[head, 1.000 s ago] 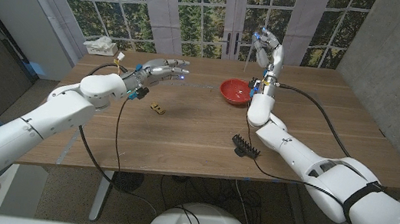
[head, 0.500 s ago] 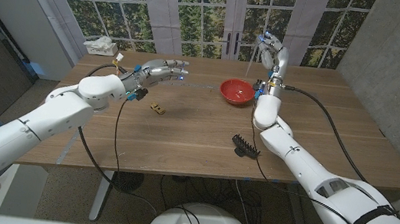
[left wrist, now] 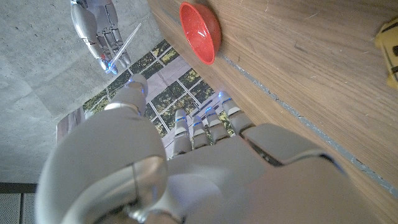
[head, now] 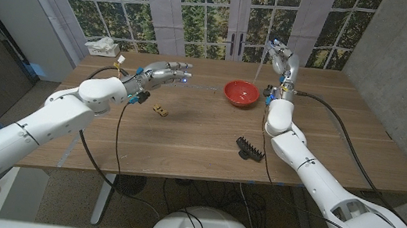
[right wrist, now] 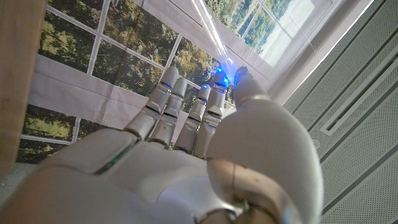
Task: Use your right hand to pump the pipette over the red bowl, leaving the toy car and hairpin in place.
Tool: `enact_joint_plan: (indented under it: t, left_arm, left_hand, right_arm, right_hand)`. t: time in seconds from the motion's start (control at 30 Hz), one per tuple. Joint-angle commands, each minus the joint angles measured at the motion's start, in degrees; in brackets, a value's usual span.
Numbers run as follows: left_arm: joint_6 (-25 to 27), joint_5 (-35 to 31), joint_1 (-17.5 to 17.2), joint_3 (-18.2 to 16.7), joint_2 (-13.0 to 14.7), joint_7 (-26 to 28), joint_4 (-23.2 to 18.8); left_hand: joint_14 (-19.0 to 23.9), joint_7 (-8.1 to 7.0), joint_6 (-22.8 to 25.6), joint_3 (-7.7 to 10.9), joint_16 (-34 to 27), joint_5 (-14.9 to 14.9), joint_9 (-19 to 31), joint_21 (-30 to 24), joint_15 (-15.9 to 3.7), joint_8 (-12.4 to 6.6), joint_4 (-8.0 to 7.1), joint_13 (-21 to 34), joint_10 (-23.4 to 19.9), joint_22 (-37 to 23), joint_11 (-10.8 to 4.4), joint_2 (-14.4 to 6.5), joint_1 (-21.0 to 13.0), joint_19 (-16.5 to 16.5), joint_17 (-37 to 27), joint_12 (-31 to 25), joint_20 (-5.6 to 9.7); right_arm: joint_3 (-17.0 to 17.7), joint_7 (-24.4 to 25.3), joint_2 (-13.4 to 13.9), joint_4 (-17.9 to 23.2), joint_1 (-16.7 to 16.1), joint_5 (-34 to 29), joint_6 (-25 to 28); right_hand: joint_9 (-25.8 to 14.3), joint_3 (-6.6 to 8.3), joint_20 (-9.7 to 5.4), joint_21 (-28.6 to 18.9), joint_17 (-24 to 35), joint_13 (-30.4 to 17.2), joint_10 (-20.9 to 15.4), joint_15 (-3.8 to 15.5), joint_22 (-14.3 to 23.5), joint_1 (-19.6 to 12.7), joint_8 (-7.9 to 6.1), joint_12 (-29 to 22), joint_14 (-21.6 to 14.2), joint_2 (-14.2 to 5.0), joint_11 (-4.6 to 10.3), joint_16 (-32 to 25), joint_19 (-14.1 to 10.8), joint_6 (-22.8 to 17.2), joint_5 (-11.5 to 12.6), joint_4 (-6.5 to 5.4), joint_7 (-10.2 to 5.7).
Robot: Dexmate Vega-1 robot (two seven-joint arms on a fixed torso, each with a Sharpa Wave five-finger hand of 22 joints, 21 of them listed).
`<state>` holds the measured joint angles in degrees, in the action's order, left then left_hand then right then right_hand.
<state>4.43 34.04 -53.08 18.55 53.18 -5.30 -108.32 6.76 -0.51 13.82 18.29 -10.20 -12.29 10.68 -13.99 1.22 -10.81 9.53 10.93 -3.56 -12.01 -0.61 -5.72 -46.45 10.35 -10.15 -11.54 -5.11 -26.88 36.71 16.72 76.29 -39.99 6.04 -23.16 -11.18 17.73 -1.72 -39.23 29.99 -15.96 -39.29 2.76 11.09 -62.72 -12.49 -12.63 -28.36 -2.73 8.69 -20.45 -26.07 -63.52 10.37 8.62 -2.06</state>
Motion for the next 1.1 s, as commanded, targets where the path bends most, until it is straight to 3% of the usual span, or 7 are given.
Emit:
enact_joint_plan:
  t: [0.03, 0.4, 1.1]
  left_arm:
    - [-0.48, 0.07, -1.50, -0.61, 0.57, 0.56, -1.20]
    - [-0.80, 0.36, -3.13, -1.54, 1.26, 1.14, -2.16]
    - [-1.38, 0.71, -4.76, -2.88, 2.10, 1.44, -2.80]
  left_hand:
    - [-0.46, -0.02, 0.39, 0.32, -0.43, 0.07, 0.07, -0.41, 0.10, -0.07, 0.02, 0.19, 0.15, -0.09, 0.09, -0.19, 0.38, -0.05, -0.07, -0.30, -0.14]
    - [-0.46, -0.07, 0.40, 0.36, -0.45, 0.08, 0.07, -0.41, 0.10, -0.07, 0.02, 0.19, 0.19, -0.08, 0.02, -0.17, 0.42, -0.09, -0.07, -0.29, -0.11]
    - [-0.60, -0.11, 0.27, 0.48, -0.42, 0.08, 0.07, -0.42, 0.16, -0.03, 0.04, 0.18, 0.27, -0.07, 0.15, -0.16, 0.47, -0.19, -0.07, -0.29, -0.10]
  right_arm:
    - [3.09, -4.91, 3.17, 10.01, -4.65, 5.66, 8.62]
    - [4.16, -7.48, 6.17, 15.31, -6.44, 8.72, 15.23]
    - [6.31, -7.83, 12.15, 23.74, -9.48, 12.08, 27.86]
  right_hand:
    - [-0.05, 0.54, 0.55, -0.38, 0.12, -0.13, 0.10, 8.23, 0.02, 0.06, 0.24, 0.29, -0.45, 0.01, -0.51, 0.18, -0.09, 0.27, 0.09, 0.07, 0.26]
    - [-0.13, 0.54, 1.10, -0.52, 0.29, -0.16, 0.74, 7.86, -0.02, 0.59, 0.80, 0.44, 0.15, 0.02, -1.05, 0.34, 0.21, 1.87, 0.20, 0.02, 0.52]
    - [-0.24, 0.67, 1.28, -0.86, 1.06, -0.31, 1.33, 7.88, -0.05, 0.65, 0.87, 0.44, 0.94, -0.47, -1.58, 0.03, 0.30, 2.57, 0.46, 0.15, 0.99]
